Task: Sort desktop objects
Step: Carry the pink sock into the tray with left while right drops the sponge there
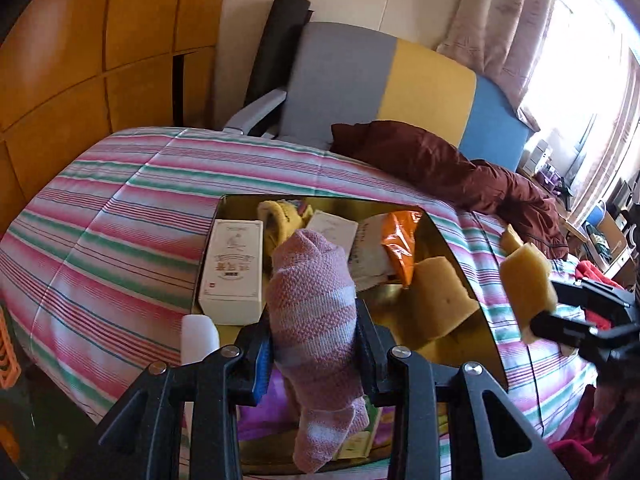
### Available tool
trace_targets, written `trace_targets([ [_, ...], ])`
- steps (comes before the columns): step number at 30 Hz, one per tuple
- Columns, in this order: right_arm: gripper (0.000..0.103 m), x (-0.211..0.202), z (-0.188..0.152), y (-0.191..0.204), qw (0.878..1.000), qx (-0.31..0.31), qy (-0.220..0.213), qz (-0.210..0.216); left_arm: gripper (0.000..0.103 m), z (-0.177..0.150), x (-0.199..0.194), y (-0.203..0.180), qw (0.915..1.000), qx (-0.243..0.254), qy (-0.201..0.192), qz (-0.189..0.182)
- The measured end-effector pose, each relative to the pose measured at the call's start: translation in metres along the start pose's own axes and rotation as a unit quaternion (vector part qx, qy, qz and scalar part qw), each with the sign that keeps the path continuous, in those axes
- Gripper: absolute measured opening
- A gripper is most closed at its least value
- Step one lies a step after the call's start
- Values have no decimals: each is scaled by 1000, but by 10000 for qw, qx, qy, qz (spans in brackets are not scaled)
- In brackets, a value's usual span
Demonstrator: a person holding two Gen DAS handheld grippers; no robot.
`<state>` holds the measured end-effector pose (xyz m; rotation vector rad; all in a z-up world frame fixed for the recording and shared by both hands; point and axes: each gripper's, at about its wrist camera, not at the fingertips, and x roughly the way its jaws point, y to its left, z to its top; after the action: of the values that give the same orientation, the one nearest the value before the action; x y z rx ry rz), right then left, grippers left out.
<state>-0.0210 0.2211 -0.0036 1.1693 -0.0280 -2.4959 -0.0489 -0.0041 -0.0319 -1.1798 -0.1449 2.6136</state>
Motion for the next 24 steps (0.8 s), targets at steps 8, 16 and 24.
trace_targets([
  [8,71,32,12,20,9998,160,18,77,39,-5,19,5,9998,59,175,61],
  [16,74,50,5,17,9989,398,184,142,45,-15,29,12,9992,-82,381,115],
  [24,90,50,1,17,9977,580,113,322,46,-13,8,4,9996,65,59,261],
])
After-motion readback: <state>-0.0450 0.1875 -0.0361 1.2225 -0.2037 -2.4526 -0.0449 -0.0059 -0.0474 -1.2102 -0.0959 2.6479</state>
